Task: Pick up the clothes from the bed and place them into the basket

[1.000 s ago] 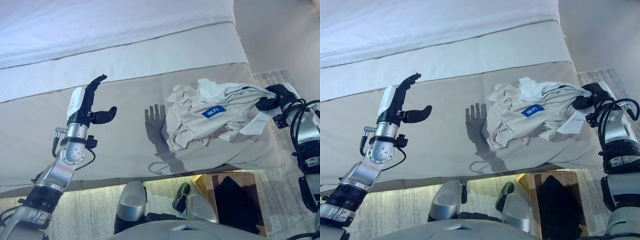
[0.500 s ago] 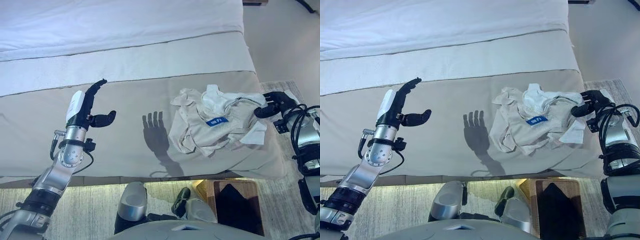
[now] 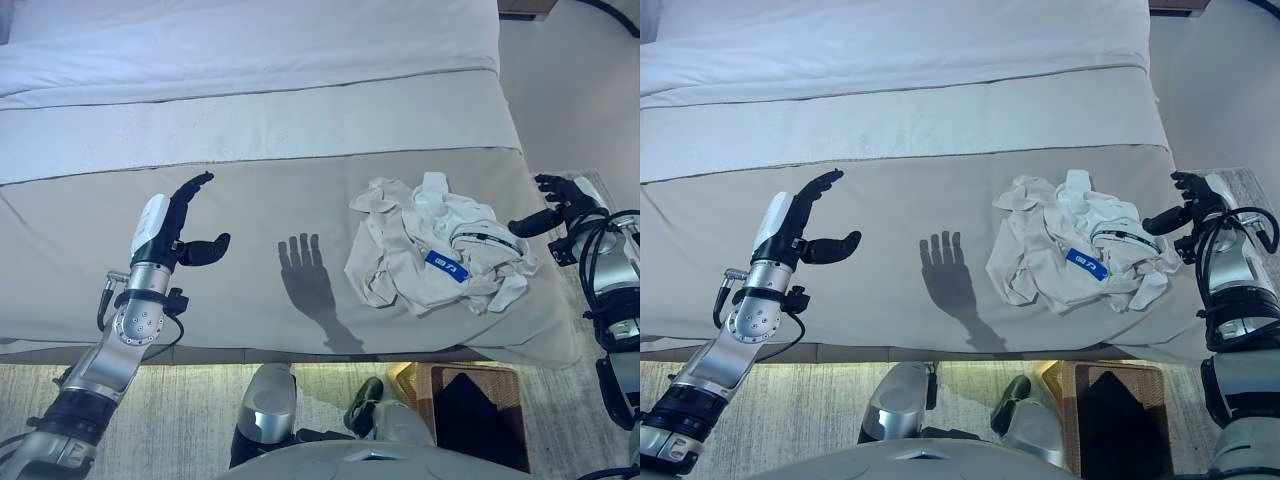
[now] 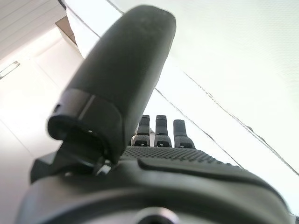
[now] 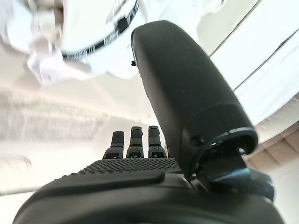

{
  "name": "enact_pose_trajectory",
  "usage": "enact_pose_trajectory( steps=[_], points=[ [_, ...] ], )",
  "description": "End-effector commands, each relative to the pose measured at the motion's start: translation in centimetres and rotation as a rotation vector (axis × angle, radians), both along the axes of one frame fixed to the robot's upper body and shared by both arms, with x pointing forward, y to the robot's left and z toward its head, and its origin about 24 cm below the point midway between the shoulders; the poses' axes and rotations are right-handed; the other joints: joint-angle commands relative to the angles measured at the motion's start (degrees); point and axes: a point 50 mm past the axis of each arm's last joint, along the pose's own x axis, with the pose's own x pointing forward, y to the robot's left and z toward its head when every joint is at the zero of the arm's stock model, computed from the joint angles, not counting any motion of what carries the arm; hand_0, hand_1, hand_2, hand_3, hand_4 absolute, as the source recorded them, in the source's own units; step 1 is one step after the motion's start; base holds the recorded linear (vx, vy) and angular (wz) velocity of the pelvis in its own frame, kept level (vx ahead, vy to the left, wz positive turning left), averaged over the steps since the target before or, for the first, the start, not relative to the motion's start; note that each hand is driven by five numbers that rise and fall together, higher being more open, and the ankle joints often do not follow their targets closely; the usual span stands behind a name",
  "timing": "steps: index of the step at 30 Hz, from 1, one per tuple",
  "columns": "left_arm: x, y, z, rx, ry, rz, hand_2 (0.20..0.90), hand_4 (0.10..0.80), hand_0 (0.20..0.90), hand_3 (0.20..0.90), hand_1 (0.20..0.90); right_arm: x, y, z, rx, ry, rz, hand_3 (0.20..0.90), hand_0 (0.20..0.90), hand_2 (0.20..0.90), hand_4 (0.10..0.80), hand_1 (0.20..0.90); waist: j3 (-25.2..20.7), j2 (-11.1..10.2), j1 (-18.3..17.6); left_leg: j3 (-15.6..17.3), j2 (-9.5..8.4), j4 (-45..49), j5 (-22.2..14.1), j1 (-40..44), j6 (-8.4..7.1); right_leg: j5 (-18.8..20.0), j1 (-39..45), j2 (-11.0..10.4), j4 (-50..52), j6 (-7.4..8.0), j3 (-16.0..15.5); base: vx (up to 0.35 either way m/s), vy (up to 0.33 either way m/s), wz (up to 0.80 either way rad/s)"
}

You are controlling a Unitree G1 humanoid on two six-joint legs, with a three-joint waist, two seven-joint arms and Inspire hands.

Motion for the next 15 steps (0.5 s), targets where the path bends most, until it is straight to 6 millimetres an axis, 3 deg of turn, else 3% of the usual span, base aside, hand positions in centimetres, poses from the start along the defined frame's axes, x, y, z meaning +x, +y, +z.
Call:
enact_pose_trajectory(
  steps=[1,6,15],
  points=[
    [-0.3,-0.1,2.7,0.003,-0.177,-0.032,0.900,0.800,0.900,0.900,0.900,1.5,2.7,5.7,-0.330,-0.221,0.138,0.900,0.900,0.900,0.800,0.900,-6.8,0.2,0.3,-0.2,4.17,3.4,-2.7,-1.5,-3.06,2.4,-2.6,-2.5,2.0,3.33,2.3,0.000,0.000,0.00],
    [-0.1,-0.5,2.9,0.001,-0.195,-0.032,0.900,0.800,0.900,0.900,0.900,2.3,5.8,5.5,-0.547,-0.124,0.288,0.900,0.900,0.900,0.800,0.900,-5.5,0.5,0.8,-1.0,3.84,4.9,-2.8,-3.5,-3.20,2.2,-3.8,-3.1,2.9,3.35,2.0,-0.036,0.009,0.00],
    [0.8,-1.1,4.2,0.009,-0.243,-0.066,0.900,0.800,0.900,0.900,0.900,4.2,7.8,6.8,-0.654,-0.073,0.352,0.900,0.900,0.900,0.800,0.900,-1.1,2.0,3.5,-3.3,2.74,6.5,-2.1,-8.5,-3.48,2.1,-7.0,-4.6,5.0,3.14,-0.1,-0.080,-0.004,0.11]
  ],
)
